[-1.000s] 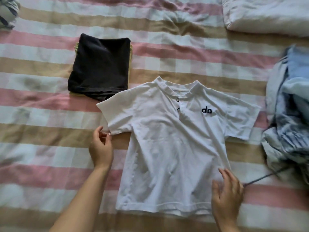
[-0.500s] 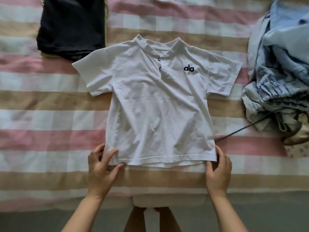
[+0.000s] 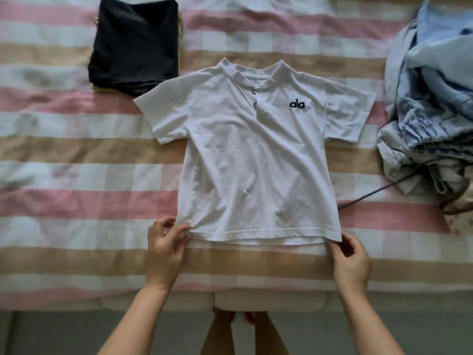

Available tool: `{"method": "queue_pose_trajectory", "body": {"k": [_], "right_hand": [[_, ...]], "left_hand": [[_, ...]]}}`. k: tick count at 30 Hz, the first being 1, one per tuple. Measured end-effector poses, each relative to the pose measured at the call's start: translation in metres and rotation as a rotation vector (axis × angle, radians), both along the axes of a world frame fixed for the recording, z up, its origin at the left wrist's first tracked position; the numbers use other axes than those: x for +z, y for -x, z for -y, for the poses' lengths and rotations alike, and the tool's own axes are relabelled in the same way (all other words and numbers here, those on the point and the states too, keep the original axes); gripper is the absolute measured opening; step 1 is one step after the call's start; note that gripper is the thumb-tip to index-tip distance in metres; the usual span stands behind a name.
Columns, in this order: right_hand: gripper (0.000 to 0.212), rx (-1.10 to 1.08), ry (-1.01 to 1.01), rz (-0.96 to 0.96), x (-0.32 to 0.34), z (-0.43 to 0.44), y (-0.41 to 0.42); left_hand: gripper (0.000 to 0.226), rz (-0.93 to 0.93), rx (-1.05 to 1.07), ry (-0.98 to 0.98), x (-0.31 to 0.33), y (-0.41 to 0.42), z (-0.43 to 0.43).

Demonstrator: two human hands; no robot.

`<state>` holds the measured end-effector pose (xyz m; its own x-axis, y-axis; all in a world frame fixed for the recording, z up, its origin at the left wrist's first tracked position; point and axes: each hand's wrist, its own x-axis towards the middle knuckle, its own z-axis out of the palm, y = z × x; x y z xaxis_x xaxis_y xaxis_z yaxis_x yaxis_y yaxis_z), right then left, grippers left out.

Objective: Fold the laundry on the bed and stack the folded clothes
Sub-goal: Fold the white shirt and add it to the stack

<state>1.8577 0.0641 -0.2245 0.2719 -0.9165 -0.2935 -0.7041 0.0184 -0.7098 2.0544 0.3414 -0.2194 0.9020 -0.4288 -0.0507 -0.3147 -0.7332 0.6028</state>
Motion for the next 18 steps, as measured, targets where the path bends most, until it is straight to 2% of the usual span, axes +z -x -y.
{"method": "queue_pose_trajectory", "body": {"k": [5, 8, 13, 15, 16, 18], "right_hand": [[0.012, -0.07, -0.026, -0.008, -0.001, 0.0, -0.007], [0.007, -0.087, 0.051, -0.023, 0.002, 0.003, 0.0], [0.006, -0.118, 0.143, -0.113, 0.006, 0.006, 0.013], [0.008, -0.1, 0.145, -0.14, 0.005, 0.005, 0.013], [0.01, -0.07, 0.14, -0.141, 0.005, 0.004, 0.011], [0.017, 0.0, 0.127, -0.103, 0.006, 0.002, 0.006]], "left_hand": [[0.021, -0.022, -0.048, -0.058, -0.002, -0.004, 0.001], [0.013, -0.009, -0.027, -0.026, -0.001, -0.009, -0.005], [0.011, -0.126, 0.264, 0.038, -0.003, -0.001, -0.015], [0.008, -0.155, 0.32, 0.045, -0.003, 0.001, -0.015], [0.008, -0.156, 0.306, 0.043, -0.003, 0.002, -0.013], [0.023, -0.149, 0.214, 0.017, -0.002, 0.003, -0.009]]}}
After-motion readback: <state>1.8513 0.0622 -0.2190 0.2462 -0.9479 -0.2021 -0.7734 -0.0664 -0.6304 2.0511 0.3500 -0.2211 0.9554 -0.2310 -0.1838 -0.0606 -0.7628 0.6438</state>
